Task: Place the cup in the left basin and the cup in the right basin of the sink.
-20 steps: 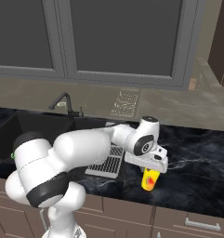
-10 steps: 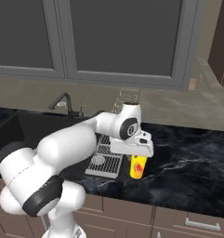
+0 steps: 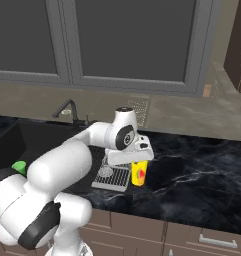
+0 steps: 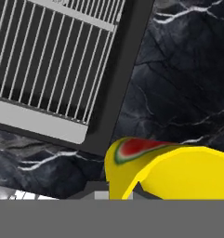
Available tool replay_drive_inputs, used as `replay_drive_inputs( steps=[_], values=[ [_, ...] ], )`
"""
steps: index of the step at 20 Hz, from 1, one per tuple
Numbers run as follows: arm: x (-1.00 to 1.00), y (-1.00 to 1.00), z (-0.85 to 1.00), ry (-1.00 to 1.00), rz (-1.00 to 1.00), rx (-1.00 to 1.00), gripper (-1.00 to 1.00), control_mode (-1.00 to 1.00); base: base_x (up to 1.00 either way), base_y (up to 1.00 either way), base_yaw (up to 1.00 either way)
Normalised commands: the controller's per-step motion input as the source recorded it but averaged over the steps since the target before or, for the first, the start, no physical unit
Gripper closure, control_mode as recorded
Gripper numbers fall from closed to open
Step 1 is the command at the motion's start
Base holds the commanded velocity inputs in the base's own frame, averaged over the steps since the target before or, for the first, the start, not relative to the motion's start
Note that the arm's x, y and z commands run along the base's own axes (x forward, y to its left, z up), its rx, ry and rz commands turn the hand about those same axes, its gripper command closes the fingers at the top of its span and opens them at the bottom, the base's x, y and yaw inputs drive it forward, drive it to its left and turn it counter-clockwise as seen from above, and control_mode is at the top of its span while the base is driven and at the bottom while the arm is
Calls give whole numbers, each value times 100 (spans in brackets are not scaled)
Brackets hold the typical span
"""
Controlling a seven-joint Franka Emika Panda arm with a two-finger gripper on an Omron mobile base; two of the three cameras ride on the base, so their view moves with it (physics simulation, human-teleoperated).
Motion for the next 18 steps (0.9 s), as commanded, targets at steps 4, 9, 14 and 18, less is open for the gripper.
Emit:
replay_drive_inputs(
  steps=[4,9,14,18],
  values=[
    [0,10,-2,0,50,0,100,-100,0,0,0],
    [0,0,-6,-1,50,0,100,-100,0,0,0],
    [0,27,16,2,46,2,100,-100,0,0,0],
    [0,19,6,0,35,4,100,-100,0,0,0]
  ],
)
